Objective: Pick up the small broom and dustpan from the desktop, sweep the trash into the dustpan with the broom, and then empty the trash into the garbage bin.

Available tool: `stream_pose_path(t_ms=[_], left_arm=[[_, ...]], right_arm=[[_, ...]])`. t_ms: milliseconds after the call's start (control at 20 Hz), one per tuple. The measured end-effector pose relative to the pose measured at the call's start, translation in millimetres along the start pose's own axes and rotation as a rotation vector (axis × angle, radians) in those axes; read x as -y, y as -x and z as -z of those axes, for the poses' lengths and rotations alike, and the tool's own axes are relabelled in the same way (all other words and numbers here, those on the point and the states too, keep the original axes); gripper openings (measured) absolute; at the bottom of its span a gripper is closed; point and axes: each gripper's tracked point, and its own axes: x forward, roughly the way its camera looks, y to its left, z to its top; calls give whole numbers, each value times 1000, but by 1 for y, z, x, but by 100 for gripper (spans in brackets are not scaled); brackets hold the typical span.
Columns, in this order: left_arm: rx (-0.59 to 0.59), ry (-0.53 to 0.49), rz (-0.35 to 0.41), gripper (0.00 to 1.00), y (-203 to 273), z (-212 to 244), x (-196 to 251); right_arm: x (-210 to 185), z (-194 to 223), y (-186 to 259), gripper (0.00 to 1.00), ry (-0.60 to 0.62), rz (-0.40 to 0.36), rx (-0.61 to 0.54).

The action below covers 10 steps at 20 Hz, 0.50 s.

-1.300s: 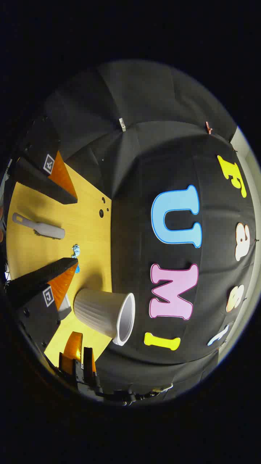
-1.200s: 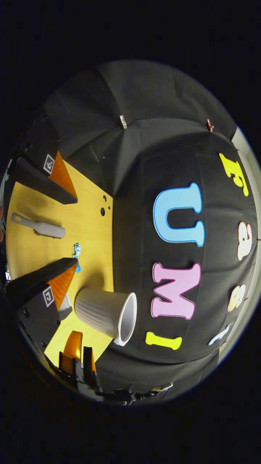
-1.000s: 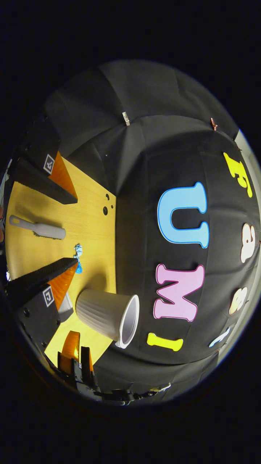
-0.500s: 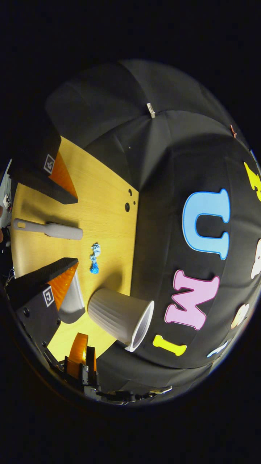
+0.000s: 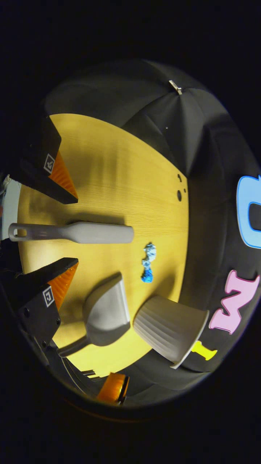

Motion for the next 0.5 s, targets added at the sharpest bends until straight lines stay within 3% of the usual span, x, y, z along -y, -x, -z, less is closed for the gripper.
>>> stream_pose_path(t_ms=[350, 500], left_arm=[[-154, -70, -16, 96, -32, 25, -5], [-174, -124, -15, 90, -39, 25, -4]], right_arm=[[-1, 31, 1, 99, -18, 7, -72], [-1, 42, -2, 100, -43, 4, -111]])
